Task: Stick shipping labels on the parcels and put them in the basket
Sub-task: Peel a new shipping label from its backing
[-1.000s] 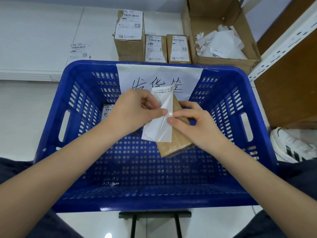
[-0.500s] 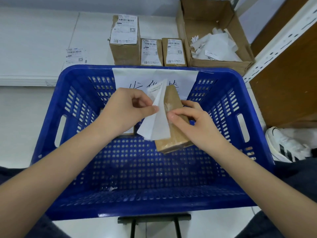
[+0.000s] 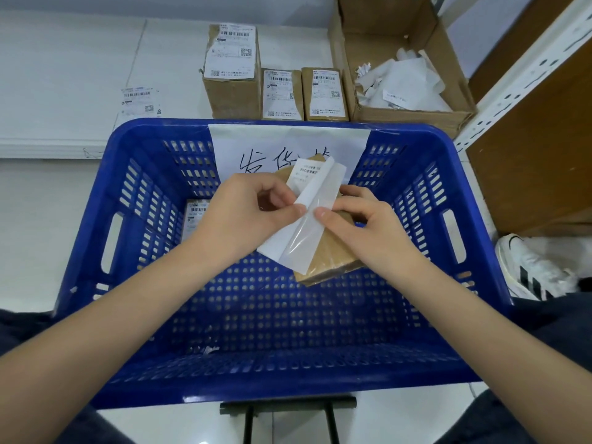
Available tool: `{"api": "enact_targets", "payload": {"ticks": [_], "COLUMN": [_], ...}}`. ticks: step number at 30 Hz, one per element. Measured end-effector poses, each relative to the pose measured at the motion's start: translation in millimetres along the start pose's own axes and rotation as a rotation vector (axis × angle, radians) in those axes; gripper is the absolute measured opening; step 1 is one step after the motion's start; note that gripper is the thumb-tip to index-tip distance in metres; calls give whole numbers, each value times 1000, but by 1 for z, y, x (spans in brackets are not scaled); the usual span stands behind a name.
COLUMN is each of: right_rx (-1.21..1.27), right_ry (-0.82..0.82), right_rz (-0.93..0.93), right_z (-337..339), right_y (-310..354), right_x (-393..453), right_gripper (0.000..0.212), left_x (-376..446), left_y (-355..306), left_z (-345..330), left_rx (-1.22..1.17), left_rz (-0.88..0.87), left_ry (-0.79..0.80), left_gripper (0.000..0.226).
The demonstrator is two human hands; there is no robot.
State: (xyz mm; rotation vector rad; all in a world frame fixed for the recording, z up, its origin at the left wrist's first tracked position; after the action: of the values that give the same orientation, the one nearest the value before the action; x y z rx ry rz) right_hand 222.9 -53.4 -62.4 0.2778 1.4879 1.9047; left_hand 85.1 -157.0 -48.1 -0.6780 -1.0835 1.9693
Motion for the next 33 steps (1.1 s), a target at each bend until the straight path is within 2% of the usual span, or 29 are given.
{"api": "enact_targets", "payload": {"ticks": [6,33], "right_rx": [-48,-80], "right_ry": [-31,-126], "right_rz": [-18,-53], "right_z": [2,24], "right_y": [-3,-4], "right_x": [1,6], "right_gripper": [8,7], "left_x": [2,14], "left_y": [5,20], "left_z": [1,27], "left_rx": [44,88], "left_rz": [23,92], "left_ry": [-36,-154], "left_gripper": [17,14]}}
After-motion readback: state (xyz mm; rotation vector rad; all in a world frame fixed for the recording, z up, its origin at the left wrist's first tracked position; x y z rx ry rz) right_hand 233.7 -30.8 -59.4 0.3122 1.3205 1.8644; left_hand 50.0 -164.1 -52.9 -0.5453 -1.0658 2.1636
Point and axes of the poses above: each hand's wrist, its own x-axis towards the middle knuckle, its own z-axis out of the back of the hand, y = z × x, the point moved 3 cm from there along x, towards the middle knuckle, and after that the axes turned 1 degree about x, right-handed, at the moved point
